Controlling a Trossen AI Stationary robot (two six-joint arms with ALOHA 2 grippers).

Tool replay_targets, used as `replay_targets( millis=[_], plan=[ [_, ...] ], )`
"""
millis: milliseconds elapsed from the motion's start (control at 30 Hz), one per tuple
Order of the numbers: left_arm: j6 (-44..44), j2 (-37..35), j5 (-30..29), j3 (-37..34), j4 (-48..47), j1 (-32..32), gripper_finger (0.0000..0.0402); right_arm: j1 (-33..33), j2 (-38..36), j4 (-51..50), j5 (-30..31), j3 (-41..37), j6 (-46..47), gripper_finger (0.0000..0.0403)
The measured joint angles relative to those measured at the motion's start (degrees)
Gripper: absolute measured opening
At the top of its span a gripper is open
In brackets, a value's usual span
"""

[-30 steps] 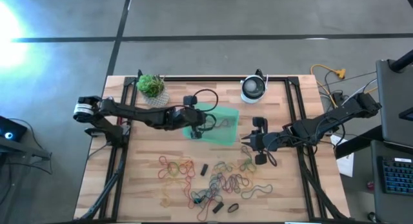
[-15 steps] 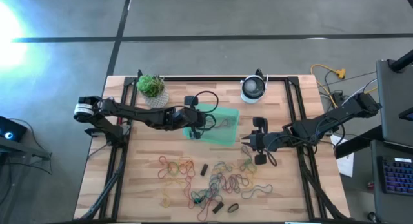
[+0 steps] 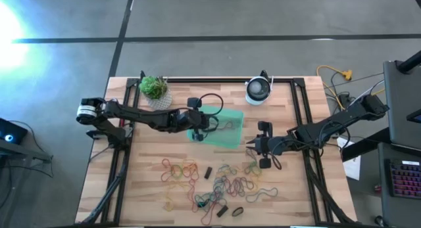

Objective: Pick and place rubber bands into bin
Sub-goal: Put the black rubber band into the green bin

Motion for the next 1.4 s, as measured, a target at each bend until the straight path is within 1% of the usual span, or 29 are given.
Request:
replay_targets(
  millis=[467, 600, 833, 967, 1033, 1167, 1233, 1400],
  plan=[
    [-0.3, 0.0, 0.7, -0.3, 0.1, 0.0, 0.0002, 0.0, 0.0, 0.1, 0.1, 0.0, 0.0, 0.0059],
    [-4.3, 0.0, -1.1, -0.3, 0.1, 0.0, 0.0002, 0.0, 0.0, 0.1, 0.1, 0.0, 0.0, 0.0059],
    [-6.1, 0.0, -1.7, -0.3, 0.2, 0.0, 0.0002, 0.0, 0.0, 0.2, 0.1, 0.0, 0.0, 0.0059],
    [-6.0, 0.0, -1.7, -0.3, 0.4, 0.0, 0.0002, -0.1, 0.0, 0.2, 0.1, 0.0, 0.0, 0.0059],
    [-4.4, 0.0, -1.6, -0.3, 0.6, 0.0, 0.0002, -0.1, 0.0, 0.2, 0.1, 0.0, 0.0, 0.0059],
    [-1.3, 0.0, 0.6, -0.3, 1.8, -0.1, 0.0002, -0.1, 0.0, 0.2, 0.1, 0.0, 0.0, 0.0059],
    [-1.1, 0.0, 1.7, -0.3, 3.1, -0.2, 0.0002, 0.0, 0.0, 0.2, 0.1, 0.0, 0.0, 0.0059],
    [-1.1, 0.0, 1.7, -0.3, 5.6, -0.2, 0.0002, 0.0, 0.0, 0.2, 0.1, 0.0, 0.0, 0.0059]
  ],
)
